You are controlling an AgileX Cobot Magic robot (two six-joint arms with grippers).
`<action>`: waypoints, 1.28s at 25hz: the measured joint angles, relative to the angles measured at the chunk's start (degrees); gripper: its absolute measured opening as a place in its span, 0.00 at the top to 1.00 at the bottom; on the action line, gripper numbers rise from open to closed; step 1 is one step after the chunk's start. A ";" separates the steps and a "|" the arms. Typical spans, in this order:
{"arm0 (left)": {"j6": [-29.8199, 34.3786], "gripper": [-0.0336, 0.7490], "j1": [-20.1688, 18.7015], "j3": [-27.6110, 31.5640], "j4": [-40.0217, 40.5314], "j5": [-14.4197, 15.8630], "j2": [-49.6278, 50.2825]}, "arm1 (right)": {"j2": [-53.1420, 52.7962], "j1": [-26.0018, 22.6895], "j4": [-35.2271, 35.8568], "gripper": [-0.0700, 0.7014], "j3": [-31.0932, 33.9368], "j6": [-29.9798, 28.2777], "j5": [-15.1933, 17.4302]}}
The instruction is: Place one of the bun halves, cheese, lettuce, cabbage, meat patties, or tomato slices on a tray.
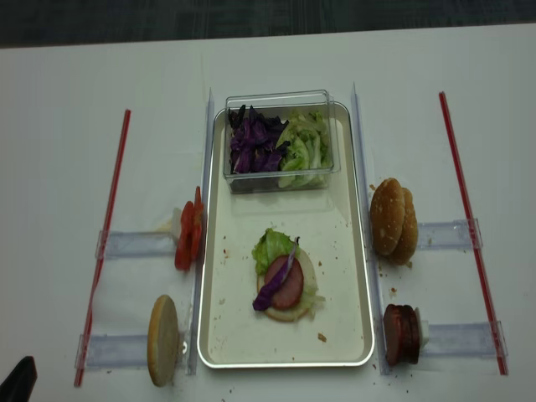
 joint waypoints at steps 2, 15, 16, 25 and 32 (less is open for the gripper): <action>0.00 0.45 0.00 0.00 0.00 0.00 0.00 | 0.00 0.00 0.00 0.38 0.00 0.00 0.00; 0.00 0.45 0.00 0.00 0.00 0.00 0.00 | 0.00 0.00 0.00 0.38 0.00 0.00 0.00; 0.00 0.45 0.00 0.00 0.00 0.00 0.00 | 0.00 0.00 0.00 0.38 0.00 0.00 0.00; 0.00 0.45 0.00 0.00 0.00 0.00 0.00 | 0.00 0.00 0.00 0.38 0.00 0.00 0.00; 0.00 0.45 0.00 0.00 0.00 0.00 0.00 | 0.00 0.00 0.00 0.38 0.00 0.00 0.00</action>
